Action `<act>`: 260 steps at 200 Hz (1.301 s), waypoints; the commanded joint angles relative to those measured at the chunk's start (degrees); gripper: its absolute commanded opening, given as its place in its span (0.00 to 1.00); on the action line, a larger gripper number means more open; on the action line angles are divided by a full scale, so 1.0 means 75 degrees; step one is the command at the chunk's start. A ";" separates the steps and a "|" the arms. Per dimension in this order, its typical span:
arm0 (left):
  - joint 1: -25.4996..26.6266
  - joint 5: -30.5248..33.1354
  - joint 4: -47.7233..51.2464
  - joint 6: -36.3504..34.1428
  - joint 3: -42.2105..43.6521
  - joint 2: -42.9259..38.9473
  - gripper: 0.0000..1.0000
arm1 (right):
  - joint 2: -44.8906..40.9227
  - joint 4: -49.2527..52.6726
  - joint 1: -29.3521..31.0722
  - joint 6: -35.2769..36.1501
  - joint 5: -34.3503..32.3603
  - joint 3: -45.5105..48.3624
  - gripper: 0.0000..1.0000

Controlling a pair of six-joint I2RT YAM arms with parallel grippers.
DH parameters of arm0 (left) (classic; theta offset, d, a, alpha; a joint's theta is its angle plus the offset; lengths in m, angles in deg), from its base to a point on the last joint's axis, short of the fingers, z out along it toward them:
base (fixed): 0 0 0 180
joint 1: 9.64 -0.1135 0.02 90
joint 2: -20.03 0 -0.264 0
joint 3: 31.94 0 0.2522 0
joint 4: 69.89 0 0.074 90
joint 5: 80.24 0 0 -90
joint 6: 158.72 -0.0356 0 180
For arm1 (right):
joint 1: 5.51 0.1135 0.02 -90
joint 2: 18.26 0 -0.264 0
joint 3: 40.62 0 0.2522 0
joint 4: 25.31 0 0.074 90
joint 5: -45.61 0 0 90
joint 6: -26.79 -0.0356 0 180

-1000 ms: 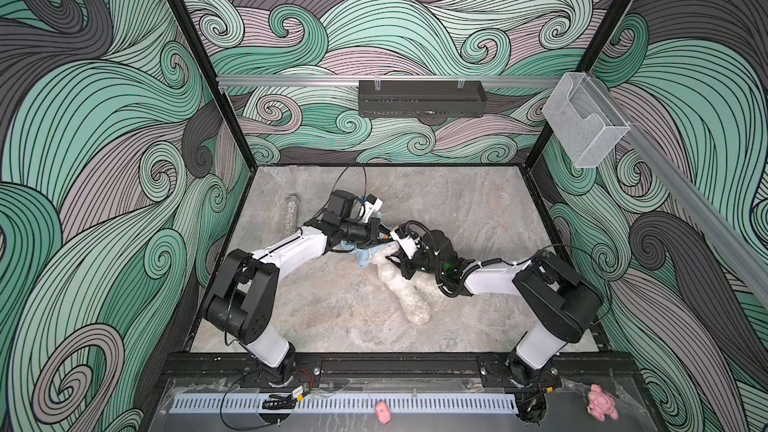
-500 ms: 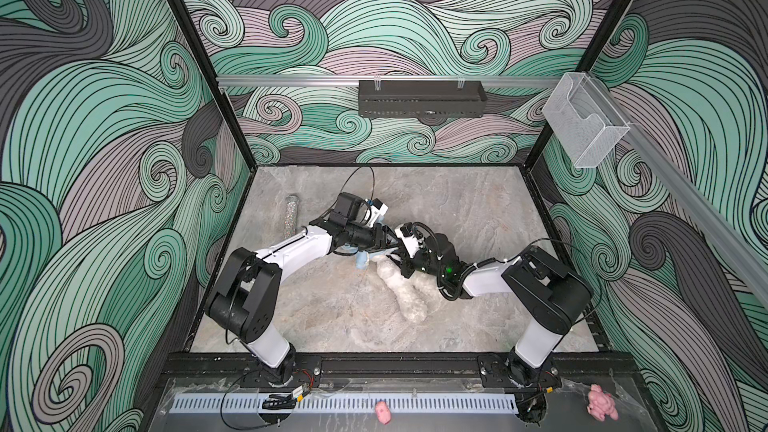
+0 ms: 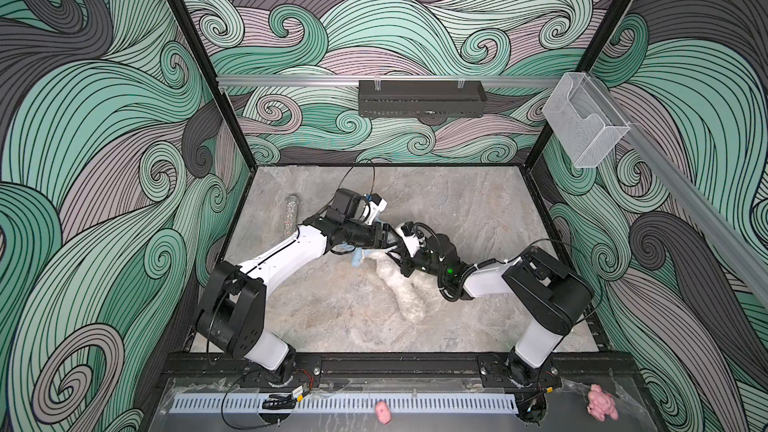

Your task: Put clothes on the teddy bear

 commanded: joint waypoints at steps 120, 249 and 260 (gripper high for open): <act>-0.0160 0.2250 0.0957 -0.0576 -0.0137 -0.0792 0.62 | -0.0206 0.0964 0.0046 0.0335 -0.0284 -0.0102 0.12; -0.0387 0.1730 0.0352 -0.0975 -0.0027 0.0560 0.00 | -0.2745 0.5688 -0.0346 0.0095 -0.2214 -0.0172 0.10; -0.0409 0.1587 0.0330 -0.0984 -0.0036 0.0610 0.00 | -0.3051 0.6013 -0.0353 -0.0068 -0.2649 -0.0171 0.11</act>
